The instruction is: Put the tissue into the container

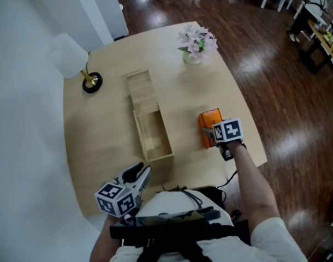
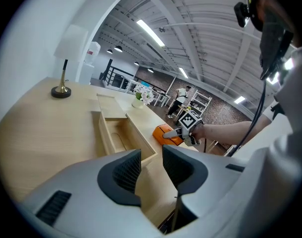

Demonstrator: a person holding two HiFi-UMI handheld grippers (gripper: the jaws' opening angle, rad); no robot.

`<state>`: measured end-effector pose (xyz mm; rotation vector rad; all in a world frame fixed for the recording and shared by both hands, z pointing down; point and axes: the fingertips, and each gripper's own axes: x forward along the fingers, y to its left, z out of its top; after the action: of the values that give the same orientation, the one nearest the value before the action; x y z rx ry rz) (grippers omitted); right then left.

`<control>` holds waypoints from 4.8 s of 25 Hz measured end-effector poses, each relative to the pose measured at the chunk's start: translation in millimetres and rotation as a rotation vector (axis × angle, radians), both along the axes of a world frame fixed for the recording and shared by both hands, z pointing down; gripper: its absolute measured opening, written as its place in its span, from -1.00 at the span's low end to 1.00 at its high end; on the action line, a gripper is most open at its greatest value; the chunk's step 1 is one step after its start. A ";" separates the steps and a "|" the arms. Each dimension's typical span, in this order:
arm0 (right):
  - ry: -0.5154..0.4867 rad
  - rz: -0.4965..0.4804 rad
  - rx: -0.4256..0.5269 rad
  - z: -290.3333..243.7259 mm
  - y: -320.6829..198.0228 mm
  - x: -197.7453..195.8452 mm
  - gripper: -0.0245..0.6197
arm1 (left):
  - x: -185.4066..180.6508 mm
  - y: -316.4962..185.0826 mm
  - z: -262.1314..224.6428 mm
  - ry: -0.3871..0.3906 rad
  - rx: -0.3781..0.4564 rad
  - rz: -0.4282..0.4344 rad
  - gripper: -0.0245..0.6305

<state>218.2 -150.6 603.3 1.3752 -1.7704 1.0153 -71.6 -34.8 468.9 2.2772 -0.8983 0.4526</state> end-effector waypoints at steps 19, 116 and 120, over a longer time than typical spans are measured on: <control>-0.161 0.174 0.036 -13.3 2.5 7.7 0.25 | -7.0 -3.1 0.5 0.010 0.005 -0.036 -0.54; -0.270 -0.053 -0.002 -63.5 -20.8 -268.5 0.46 | -42.7 -6.5 6.8 0.031 -0.028 -0.158 -0.54; -0.314 -0.056 -0.001 -70.3 -22.0 -265.4 0.46 | -42.0 -6.6 5.2 0.031 -0.026 -0.156 -0.54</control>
<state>-47.2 -172.6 533.0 1.2085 -2.0200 1.2551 -113.6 -41.4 474.1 2.1651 -1.0399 0.3569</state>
